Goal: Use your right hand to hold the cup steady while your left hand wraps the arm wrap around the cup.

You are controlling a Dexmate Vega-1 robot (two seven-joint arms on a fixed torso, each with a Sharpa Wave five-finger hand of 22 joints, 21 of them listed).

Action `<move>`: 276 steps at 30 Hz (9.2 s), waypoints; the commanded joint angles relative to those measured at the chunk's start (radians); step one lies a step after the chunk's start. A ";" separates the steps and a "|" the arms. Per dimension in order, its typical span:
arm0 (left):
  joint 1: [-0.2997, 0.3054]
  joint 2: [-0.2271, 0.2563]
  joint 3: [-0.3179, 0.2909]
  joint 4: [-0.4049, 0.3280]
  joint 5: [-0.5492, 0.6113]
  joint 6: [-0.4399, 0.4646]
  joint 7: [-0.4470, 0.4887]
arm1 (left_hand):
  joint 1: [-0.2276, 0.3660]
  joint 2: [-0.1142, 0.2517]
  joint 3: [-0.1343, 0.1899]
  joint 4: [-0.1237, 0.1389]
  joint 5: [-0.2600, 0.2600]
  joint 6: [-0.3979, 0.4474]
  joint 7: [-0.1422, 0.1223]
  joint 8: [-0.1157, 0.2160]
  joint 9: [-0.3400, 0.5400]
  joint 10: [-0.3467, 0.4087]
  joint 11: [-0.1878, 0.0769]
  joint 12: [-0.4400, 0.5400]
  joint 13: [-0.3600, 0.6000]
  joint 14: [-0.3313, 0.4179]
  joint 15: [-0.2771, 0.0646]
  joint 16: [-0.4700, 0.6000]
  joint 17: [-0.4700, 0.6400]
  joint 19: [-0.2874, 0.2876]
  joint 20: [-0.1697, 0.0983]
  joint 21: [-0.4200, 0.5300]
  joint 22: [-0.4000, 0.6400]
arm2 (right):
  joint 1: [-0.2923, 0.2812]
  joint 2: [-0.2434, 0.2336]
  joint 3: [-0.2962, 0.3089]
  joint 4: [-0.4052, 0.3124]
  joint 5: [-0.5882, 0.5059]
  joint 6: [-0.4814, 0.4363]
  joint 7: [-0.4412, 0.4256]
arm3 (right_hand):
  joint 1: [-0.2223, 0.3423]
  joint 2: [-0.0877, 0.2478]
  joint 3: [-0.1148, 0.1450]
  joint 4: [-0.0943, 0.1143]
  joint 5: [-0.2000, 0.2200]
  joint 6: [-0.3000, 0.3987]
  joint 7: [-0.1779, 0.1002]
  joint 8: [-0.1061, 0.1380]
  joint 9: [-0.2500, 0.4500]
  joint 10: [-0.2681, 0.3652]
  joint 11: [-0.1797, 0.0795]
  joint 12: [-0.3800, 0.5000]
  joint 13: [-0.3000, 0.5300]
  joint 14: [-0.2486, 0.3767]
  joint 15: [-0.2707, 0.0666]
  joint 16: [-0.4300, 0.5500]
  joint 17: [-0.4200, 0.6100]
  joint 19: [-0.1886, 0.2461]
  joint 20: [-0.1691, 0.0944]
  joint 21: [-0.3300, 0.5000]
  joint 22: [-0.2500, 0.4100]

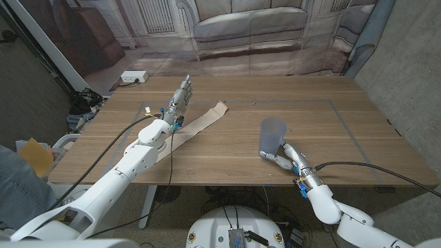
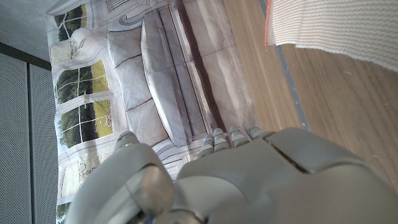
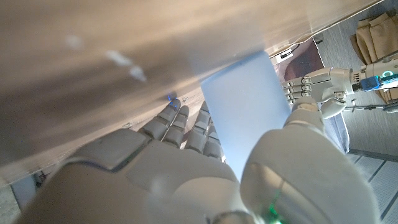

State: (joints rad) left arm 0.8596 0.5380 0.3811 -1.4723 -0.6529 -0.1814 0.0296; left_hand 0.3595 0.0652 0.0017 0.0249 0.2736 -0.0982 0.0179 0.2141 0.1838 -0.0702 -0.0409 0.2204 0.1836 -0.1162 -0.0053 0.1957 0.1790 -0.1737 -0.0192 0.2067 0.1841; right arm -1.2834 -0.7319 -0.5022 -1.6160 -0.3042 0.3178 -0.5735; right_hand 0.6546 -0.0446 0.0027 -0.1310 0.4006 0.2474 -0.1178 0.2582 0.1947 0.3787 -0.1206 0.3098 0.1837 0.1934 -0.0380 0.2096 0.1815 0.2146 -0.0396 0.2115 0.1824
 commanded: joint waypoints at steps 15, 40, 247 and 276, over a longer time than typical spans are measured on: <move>-0.004 0.003 -0.001 -0.009 0.003 0.010 0.011 | 0.007 0.004 -0.007 0.003 -0.005 0.013 0.000 -0.003 0.004 0.007 0.001 -0.002 0.006 0.006 -0.004 -0.001 0.006 -0.086 0.007 -0.001 0.002 | 0.014 0.042 -0.001 0.057 -0.003 0.077 -0.096 | 0.125 0.058 0.011 -0.004 0.000 0.265 -0.092 0.067 0.014 0.269 -0.085 0.063 0.005 0.262 -0.099 0.017 0.000 0.106 0.017 0.023 0.010; -0.027 0.026 0.052 -0.075 0.252 0.069 0.242 | 0.142 0.040 0.035 -0.067 -0.029 0.166 -0.017 0.034 0.005 0.148 -0.008 0.027 0.006 0.114 -0.016 0.017 0.003 -0.021 0.024 0.017 0.003 | -0.020 0.084 0.052 0.041 0.092 0.124 -0.063 | 0.144 0.090 0.014 0.006 -0.021 0.388 -0.105 0.100 0.024 0.347 -0.087 0.068 0.004 0.352 -0.119 0.012 0.000 0.154 0.019 0.035 0.015; -0.731 -0.147 0.778 0.474 1.362 0.287 -0.041 | 0.805 0.062 0.364 -0.169 -0.084 1.170 -0.126 0.184 0.005 1.220 -0.175 0.035 0.064 0.799 -0.195 0.027 0.003 0.293 -0.094 0.011 -0.008 | -0.105 0.168 0.151 -0.138 0.216 0.019 -0.033 | 0.210 0.136 0.028 0.001 -0.087 0.446 -0.105 0.057 0.019 0.398 -0.085 0.028 0.001 0.406 -0.120 -0.020 -0.001 0.193 0.005 0.033 0.018; -0.595 0.022 0.630 0.041 1.403 0.397 -0.037 | 0.807 0.058 0.404 -0.158 -0.092 1.152 -0.110 0.188 0.010 1.186 -0.166 0.099 0.227 0.985 -0.204 0.043 0.027 0.334 -0.074 0.000 -0.008 | -0.097 0.175 0.153 -0.122 0.214 0.051 -0.036 | 0.225 0.143 0.034 -0.003 -0.093 0.450 -0.106 0.052 0.019 0.401 -0.085 0.024 0.002 0.408 -0.124 -0.021 -0.001 0.195 0.005 0.033 0.018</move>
State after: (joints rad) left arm 0.2059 0.4910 1.0701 -1.2542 0.7322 0.2002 -0.0009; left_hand 1.1671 0.1177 0.3970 -0.1355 0.1811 1.0514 -0.0994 0.3932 0.1888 1.1148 -0.2054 0.3065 0.2448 0.8576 -0.1073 0.2397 0.2026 0.1501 -0.0355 0.2084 0.1749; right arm -1.3807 -0.5623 -0.3509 -1.7409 -0.0920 0.3623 -0.6076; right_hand 0.7513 -0.0346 0.0153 -0.1454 0.3126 0.5436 -0.0753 0.3126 0.2141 0.7172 -0.1475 0.3315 0.1835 0.5921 -0.0574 0.1884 0.1766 0.3994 -0.0359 0.2433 0.1975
